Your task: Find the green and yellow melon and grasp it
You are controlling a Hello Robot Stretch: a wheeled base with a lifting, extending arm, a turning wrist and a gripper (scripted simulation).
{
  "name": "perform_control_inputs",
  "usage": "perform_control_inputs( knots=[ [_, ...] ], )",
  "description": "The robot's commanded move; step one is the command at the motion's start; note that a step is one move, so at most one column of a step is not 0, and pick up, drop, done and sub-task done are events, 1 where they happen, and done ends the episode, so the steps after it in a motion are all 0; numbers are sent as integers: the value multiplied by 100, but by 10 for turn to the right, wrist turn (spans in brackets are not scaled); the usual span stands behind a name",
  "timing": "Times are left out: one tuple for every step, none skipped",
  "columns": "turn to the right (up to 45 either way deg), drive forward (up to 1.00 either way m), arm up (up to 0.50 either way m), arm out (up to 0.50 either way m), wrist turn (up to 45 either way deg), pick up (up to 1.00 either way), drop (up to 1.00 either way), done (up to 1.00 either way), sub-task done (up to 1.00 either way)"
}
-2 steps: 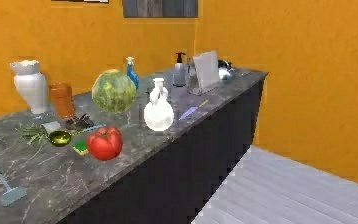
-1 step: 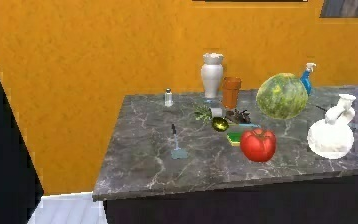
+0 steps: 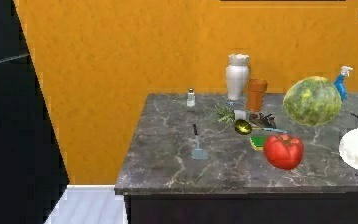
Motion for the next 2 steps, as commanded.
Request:
perform_control_inputs(
  knots=[
    [0, 30, 0, 0, 0, 0, 0, 0, 0],
    [-420, 0, 0, 0, 0, 0, 0, 0, 0]
  ],
)
